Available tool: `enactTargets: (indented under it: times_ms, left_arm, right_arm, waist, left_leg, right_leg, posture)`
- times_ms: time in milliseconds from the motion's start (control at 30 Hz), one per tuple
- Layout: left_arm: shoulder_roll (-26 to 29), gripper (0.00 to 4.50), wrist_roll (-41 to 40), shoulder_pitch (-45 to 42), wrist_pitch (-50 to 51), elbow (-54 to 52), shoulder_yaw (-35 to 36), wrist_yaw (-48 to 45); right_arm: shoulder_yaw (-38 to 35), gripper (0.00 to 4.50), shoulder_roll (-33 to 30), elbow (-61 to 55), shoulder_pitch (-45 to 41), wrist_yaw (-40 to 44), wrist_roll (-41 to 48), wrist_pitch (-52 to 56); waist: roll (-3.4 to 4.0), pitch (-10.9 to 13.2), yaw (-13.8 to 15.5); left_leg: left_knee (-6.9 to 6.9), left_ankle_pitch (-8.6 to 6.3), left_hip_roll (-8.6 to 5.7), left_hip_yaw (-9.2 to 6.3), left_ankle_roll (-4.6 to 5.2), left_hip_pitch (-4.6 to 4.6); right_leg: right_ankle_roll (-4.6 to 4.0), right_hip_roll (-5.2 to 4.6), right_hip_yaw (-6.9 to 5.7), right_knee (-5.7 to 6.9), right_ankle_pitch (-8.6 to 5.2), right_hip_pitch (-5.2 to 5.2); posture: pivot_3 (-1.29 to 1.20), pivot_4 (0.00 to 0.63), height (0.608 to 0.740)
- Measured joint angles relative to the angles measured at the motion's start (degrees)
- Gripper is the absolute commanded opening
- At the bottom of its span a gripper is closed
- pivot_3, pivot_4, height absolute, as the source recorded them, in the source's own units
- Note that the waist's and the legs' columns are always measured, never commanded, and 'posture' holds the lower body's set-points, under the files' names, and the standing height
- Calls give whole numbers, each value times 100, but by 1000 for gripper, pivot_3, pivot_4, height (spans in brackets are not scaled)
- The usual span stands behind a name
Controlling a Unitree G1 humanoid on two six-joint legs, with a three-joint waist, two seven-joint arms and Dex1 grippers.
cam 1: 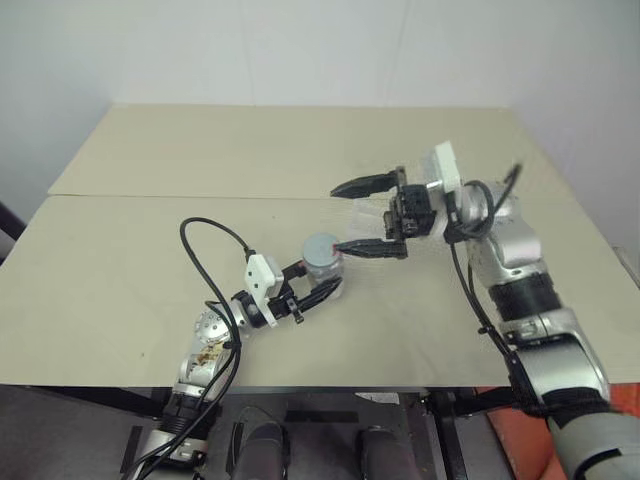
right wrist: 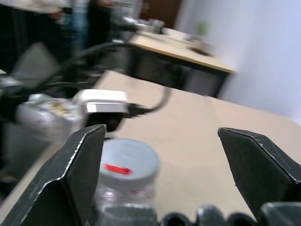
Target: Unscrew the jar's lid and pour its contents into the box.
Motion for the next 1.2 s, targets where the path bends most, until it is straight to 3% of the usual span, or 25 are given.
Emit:
enactTargets:
  times_ms: [167, 300, 500, 800, 1200]
  left_arm:
    - [-20, 2135, 14, -95, 3, 54, -12, 2]
    - [-8, 2135, 23, -131, 4, 102, -19, -21]
    - [69, 2135, 22, -204, 5, 162, -14, -131]
    - [76, 2135, 16, -263, 38, 188, -14, -196]
    - [140, 2135, -12, -255, 180, 186, -4, -212]
  right_arm:
    - [-415, 4472, -120, -2225, 927, -1597, 86, 1294]
    - [-196, 4472, -36, -3513, 1466, -2698, -291, 2022]
    - [365, 4472, 348, -3961, 2034, -3616, -1071, 2388]
    - [356, 4472, 730, -3930, 1921, -4043, -1442, 2396]
    - [179, 4472, 608, -4003, 2092, -3907, -1468, 2404]
  waist:
    - [0, 0, -11]
    - [0, 0, -7]
    - [0, 0, -7]
    - [0, 0, -9]
    - [0, 0, -6]
  left_leg:
    - [0, 0, 1, -2, 0, -14]
    - [2, 0, 0, -3, 0, -14]
    - [9, 1, -5, -2, 1, -14]
    - [8, 2, -5, -2, 1, -14]
    - [9, 2, -5, -2, 2, -15]
  right_leg:
    - [0, 0, 2, 2, 0, -15]
    - [0, 3, 2, 2, 0, -15]
    - [0, 7, 2, 2, 0, -13]
    - [1, 8, 2, 0, 0, -12]
    - [1, 8, 2, -1, 0, -11]
  posture:
    - [0, 150, 740]
    - [0, 150, 740]
    - [0, 150, 740]
    - [0, 150, 740]
    - [0, 150, 740]
